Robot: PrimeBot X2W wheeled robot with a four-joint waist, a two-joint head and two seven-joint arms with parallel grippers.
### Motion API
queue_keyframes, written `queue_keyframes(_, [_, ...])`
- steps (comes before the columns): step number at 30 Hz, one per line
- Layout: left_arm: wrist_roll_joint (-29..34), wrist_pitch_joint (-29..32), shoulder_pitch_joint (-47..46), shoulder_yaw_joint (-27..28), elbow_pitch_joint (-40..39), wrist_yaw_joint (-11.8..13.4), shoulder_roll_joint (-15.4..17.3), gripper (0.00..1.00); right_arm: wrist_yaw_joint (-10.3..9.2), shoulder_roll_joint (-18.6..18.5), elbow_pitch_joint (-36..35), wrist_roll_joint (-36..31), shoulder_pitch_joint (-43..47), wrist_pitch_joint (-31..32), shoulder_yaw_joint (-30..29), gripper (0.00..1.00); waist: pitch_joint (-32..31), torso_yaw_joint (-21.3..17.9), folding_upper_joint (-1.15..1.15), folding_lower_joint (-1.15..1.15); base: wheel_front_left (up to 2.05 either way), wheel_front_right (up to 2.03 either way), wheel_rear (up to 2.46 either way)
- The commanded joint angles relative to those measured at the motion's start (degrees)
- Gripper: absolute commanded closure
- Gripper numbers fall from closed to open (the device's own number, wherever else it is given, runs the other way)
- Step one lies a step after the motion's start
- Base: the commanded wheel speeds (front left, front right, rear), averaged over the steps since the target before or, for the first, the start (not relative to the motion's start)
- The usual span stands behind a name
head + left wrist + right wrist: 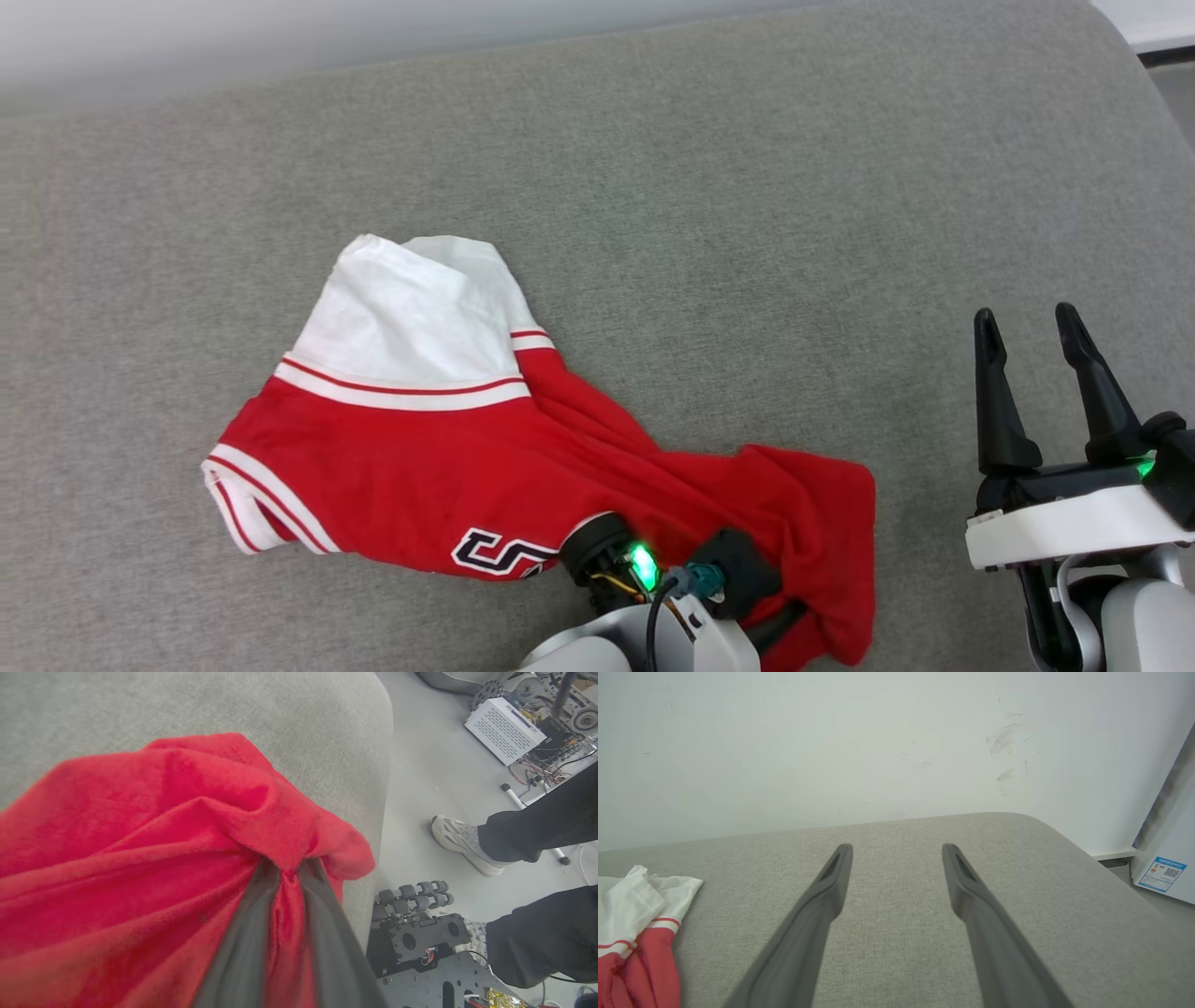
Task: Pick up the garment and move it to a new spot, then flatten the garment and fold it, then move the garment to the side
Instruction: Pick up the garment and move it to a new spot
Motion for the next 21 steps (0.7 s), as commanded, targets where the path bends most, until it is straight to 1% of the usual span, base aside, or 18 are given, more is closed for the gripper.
queue_keyframes(1, [-0.5,-1.7,-1.3,-0.8,-0.2,-0.1,0.1,0.0,-0.04,0.0,0.3,-0.7,-0.5,-0.1,-0.3,0.0,-1.0,1.0,0.0,0.0,0.0,0.0,0.0])
queue_keyframes(5, [0.6,-8.0,-2.6,-0.2,-0.7,0.1,-0.5,0.0,-0.04,0.0,0.6,-1.3,0.0,0.6,-0.8,0.0,-3.8,2.7,0.0,0.0,0.0,0.0,0.0])
queue_keyframes(10, [1.3,-15.8,-2.7,2.5,-0.6,2.3,-1.3,0.0,-0.04,0.0,0.4,-2.2,1.7,2.1,-1.1,0.0,-8.0,5.0,0.0,0.0,0.0,0.0,0.0])
queue_keyframes(13, [1.1,-19.0,-2.1,5.1,-0.3,4.5,-1.1,0.0,-0.04,0.0,-0.1,-2.6,2.8,3.2,-1.3,0.0,-9.9,6.2,0.0,0.0,0.0,0.0,0.0])
queue_keyframes(16, [0.3,-20.8,-1.5,8.3,0.3,7.2,-0.5,0.0,-0.04,0.0,-0.6,-2.7,3.9,4.1,-1.4,0.0,-11.3,7.3,0.0,0.0,0.0,0.0,0.0])
queue_keyframes(21, [-1.4,-22.5,0.7,15.6,0.5,11.3,1.1,0.0,-0.03,0.0,-1.2,-2.7,5.4,5.4,-1.1,0.0,-12.9,9.0,0.0,0.0,0.0,0.0,0.0])
